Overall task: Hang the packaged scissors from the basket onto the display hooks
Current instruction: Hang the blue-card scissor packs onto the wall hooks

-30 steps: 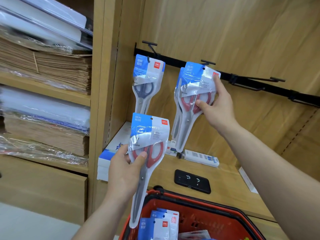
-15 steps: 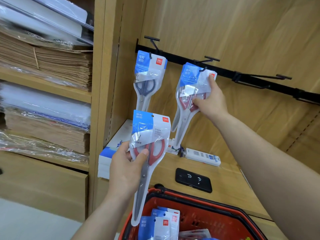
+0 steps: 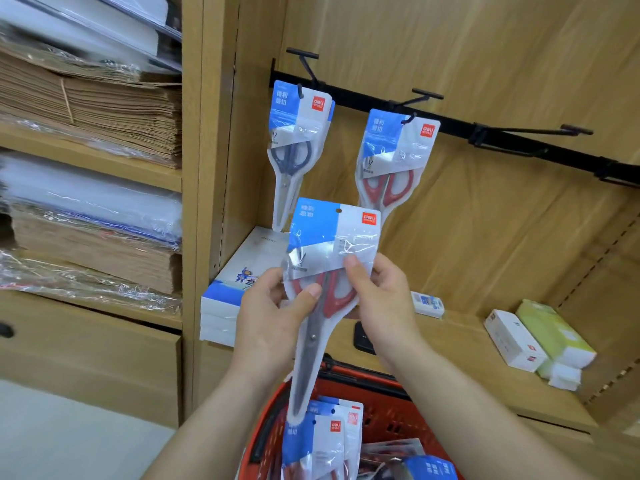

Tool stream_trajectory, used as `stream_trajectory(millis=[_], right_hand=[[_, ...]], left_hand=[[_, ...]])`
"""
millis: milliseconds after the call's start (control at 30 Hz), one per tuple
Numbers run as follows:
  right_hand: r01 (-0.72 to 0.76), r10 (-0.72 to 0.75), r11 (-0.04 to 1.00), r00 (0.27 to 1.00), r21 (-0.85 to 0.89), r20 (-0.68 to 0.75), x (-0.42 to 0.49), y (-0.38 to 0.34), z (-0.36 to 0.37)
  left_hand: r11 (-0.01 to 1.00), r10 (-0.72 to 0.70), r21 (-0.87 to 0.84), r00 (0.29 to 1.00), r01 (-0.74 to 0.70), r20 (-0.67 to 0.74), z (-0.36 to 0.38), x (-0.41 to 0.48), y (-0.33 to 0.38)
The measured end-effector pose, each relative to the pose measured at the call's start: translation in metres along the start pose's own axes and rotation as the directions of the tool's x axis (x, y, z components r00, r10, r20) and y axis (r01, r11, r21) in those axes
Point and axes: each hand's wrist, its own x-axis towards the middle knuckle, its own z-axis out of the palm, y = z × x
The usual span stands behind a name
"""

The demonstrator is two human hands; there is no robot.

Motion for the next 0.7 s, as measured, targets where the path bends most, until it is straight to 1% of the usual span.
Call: stream_trajectory(millis=[67, 167, 300, 467, 533, 600, 700], right_hand=[[0.042, -0.043, 0.999, 0.997, -0.010, -0.069, 0.001, 0.000, 0.002], [0.061, -0.061, 0.998, 0.990, -0.008, -0.127, 0.006, -0.003, 0.002], [0.101, -0.092, 0.994, 0.977, 0.039, -0.191, 0.012, -0.011, -0.005], [0.158, -0.161, 0.987, 0.944, -0.037, -0.288, 0.022, -0.017, -0.013], [0.176, -0.193, 0.981, 0.917, -0.081, -0.348, 0.036, -0.024, -0.021], [0.179, -0.204, 0.979, 0.890, -0.098, -0.407, 0.055, -0.037, -0.031], [0.187, -0.216, 0.976, 0.874, -0.110, -0.434, 0.085, -0.059, -0.042]], left_hand=[[1.000, -0.018, -0.013, 1.000, 0.018, 0.013, 0.003, 0.000, 0.000], [1.000, -0.028, -0.014, 0.999, 0.028, 0.039, 0.007, -0.002, 0.001], [0.999, -0.024, 0.047, 0.997, 0.020, 0.071, 0.012, -0.002, -0.001], [0.998, -0.018, 0.057, 0.996, 0.012, 0.091, 0.020, -0.003, 0.004], [0.995, -0.006, 0.104, 0.997, -0.003, 0.081, 0.016, 0.001, 0.005], [0.987, 0.014, 0.158, 0.999, -0.020, 0.042, 0.006, 0.006, 0.005], [0.944, 0.104, 0.314, 0.995, -0.098, -0.002, -0.008, 0.011, 0.010]])
